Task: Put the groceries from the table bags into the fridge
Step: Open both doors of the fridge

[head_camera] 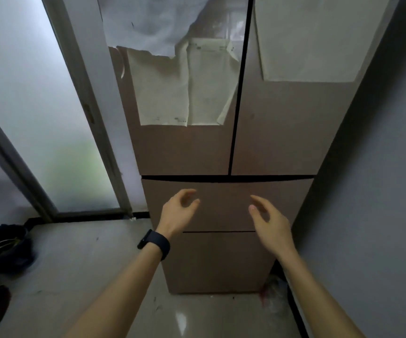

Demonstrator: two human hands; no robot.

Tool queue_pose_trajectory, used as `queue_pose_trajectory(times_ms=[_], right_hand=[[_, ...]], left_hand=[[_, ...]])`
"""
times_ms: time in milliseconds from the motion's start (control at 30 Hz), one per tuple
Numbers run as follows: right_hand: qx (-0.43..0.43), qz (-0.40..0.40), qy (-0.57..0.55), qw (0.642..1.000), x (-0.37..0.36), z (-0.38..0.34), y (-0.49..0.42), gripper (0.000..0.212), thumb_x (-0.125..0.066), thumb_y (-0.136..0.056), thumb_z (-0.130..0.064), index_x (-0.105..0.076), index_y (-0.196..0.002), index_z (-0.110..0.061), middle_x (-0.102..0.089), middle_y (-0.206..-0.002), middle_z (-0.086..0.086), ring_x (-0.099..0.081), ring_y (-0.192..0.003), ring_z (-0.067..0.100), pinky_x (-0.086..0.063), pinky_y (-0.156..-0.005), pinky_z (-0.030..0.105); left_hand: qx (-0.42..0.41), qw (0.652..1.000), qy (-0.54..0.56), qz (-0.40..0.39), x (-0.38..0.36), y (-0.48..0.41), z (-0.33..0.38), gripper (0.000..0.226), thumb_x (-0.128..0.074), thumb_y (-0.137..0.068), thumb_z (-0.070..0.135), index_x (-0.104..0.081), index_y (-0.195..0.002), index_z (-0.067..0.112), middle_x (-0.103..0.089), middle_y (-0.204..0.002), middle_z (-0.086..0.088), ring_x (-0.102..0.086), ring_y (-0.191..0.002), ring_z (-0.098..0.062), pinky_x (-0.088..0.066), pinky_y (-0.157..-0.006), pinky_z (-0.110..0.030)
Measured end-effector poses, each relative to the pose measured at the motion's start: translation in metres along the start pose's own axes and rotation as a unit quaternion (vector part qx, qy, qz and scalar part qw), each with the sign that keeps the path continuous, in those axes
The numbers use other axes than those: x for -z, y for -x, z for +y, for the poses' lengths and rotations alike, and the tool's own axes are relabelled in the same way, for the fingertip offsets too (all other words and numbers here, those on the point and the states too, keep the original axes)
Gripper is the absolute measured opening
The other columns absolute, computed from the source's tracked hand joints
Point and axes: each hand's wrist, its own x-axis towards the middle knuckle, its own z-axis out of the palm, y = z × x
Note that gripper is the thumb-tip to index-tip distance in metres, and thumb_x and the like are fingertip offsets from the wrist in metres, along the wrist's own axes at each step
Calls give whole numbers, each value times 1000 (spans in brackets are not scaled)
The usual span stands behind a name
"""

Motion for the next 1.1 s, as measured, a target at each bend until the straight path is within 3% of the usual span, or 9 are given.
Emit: queue_pose_trajectory(times_ms=[100,233,333,433,533,633,767,900,1100], right_hand=[[-150,-36,-271,950,-11,13,-58,28,-52,-103,-36,-55,-131,-32,-58,-137,-4,-57,-123,17,-47,-99,34],[-249,-48,-487,836,-20,26,-118,55,-54,-100,-42,-40,-149,-20,-56,-142,7,-59,-121,27,-48,-98,41],[-290,-37,-582,759,-23,31,-151,79,-65,-90,-54,-36,-152,-16,-57,-137,11,-59,-120,31,-47,-102,44],[-305,-13,-650,696,-24,32,-178,102,-74,-77,-63,-29,-156,-17,-49,-145,14,-55,-126,32,-43,-109,46],[-312,5,-691,653,-27,31,-198,118,-82,-66,-66,-23,-158,-20,-42,-150,16,-45,-136,33,-37,-116,46],[-319,19,-711,626,-35,29,-208,119,-86,-62,-65,-28,-156,-20,-44,-148,15,-44,-137,31,-35,-117,45],[-314,36,-732,604,-47,24,-211,115,-85,-60,-68,-36,-152,-19,-47,-146,12,-49,-133,28,-37,-117,44],[-310,45,-735,602,-56,15,-212,118,-81,-56,-76,-38,-150,-20,-47,-146,11,-48,-133,28,-37,-116,46],[-305,39,-681,665,-51,11,-207,117,-68,-62,-84,-32,-154,-23,-41,-153,15,-42,-140,34,-39,-113,52]], left_hand=[[144,964,222,21,-32,-36,5,36,-62,-96,34,-55,-129,22,-60,-130,1,-60,-114,-17,-50,-94,-36],[251,840,478,42,-69,-71,14,39,-57,-97,41,-52,-132,25,-57,-134,-5,-58,-117,-22,-48,-99,-45],[277,772,565,84,-90,-95,21,63,-61,-92,50,-42,-141,14,-55,-133,-10,-57,-121,-29,-43,-108,-50],[282,712,631,121,-103,-119,26,87,-63,-87,60,-32,-151,10,-49,-141,-15,-52,-128,-32,-38,-112,-49],[271,676,670,142,-112,-135,32,96,-63,-85,63,-22,-156,11,-36,-154,-17,-43,-138,-32,-34,-116,-47],[255,649,700,155,-115,-152,33,100,-70,-82,60,-21,-156,14,-30,-157,-16,-37,-142,-32,-33,-117,-46],[232,643,715,147,-121,-168,25,96,-76,-74,64,-40,-149,15,-45,-147,-12,-47,-133,-27,-36,-115,-44],[221,677,689,131,-123,-169,22,95,-69,-74,71,-42,-148,17,-49,-145,-9,-48,-133,-24,-38,-114,-42],[228,721,642,125,-111,-158,35,89,-54,-84,69,-37,-147,10,-51,-145,-11,-53,-130,-26,-44,-110,-44]])
